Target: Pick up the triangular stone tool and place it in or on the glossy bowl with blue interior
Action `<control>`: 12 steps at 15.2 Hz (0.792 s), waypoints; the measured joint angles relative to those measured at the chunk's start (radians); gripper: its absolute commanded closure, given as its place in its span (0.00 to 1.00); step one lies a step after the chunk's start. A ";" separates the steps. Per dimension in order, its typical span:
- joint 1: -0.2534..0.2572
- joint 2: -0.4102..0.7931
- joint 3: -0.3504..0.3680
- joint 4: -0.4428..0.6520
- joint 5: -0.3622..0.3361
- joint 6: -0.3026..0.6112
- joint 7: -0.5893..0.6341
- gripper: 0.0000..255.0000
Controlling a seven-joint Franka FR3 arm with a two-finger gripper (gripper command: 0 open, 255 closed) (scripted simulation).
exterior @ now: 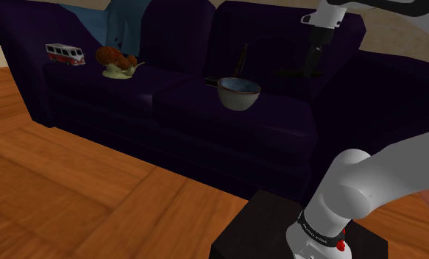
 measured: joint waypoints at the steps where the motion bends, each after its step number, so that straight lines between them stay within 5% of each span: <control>1: 0.007 0.013 0.009 0.002 0.010 0.008 0.016 1.00; 12: 0.101 0.255 0.106 0.152 0.140 0.064 0.191 1.00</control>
